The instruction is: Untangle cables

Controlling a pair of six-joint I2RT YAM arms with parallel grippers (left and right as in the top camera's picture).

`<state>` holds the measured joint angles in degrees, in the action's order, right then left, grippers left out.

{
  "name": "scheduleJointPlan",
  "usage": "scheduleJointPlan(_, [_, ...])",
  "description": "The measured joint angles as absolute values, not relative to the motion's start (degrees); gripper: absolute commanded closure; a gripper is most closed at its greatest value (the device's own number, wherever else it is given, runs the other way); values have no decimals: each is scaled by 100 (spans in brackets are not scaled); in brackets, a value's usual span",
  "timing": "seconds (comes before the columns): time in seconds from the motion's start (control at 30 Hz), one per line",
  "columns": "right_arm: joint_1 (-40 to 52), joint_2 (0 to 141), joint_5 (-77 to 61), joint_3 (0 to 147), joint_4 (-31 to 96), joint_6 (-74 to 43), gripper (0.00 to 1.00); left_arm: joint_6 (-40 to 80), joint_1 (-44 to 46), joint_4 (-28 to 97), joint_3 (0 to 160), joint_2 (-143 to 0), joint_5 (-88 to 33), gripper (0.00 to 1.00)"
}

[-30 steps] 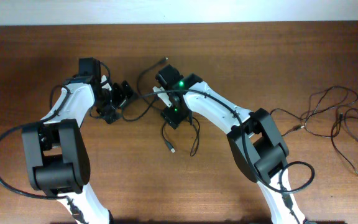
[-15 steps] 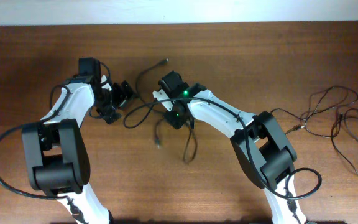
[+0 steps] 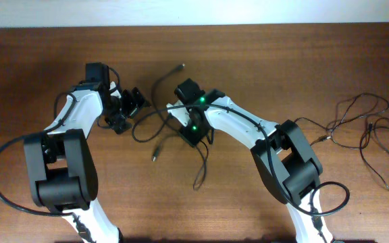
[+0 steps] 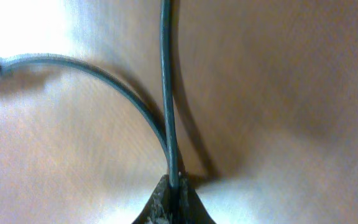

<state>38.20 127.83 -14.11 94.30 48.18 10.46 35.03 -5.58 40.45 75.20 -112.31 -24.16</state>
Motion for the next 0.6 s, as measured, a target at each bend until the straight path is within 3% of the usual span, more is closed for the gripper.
scheduleJointPlan(0.13, [3826, 12864, -1468, 9802, 6047, 1044, 96, 3503, -558, 4042, 7520, -11231, -2416, 5])
scheduleJointPlan(0.6, [3859, 11021, -2290, 10064, 6346, 1041, 96, 3503, -558, 4047, 7520, -11231, -2416, 5])
